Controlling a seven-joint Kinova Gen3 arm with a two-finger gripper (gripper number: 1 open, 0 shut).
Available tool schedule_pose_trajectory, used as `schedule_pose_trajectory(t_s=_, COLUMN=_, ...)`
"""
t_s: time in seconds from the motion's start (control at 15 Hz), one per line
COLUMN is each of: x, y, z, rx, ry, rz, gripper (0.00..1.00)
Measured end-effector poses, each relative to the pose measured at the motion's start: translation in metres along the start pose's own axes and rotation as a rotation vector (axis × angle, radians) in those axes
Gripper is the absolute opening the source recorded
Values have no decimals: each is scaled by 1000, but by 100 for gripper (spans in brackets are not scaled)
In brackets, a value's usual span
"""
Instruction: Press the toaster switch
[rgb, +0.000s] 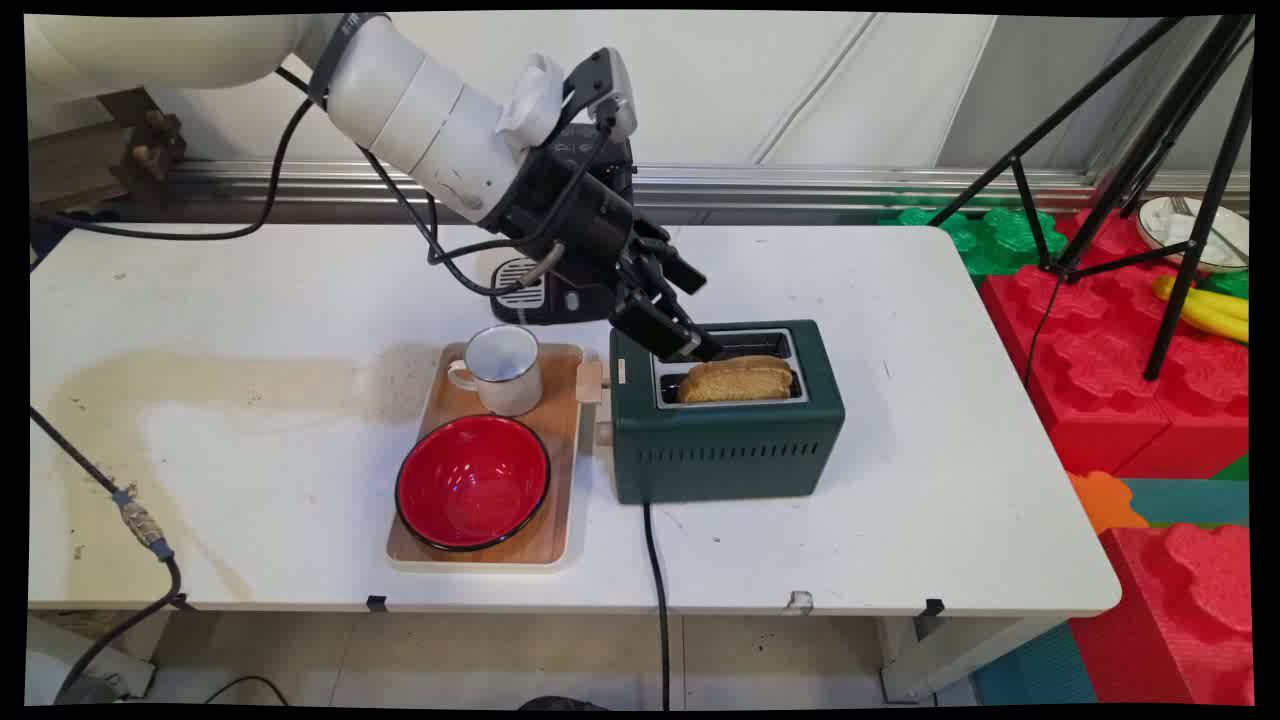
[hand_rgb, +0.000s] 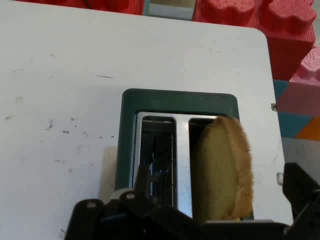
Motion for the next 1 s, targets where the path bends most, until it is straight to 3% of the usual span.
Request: schedule_pose_trajectory(t_s=1.0, x=-19, y=-7, z=-60, rx=31, ry=154, rz=-66, gripper=100)
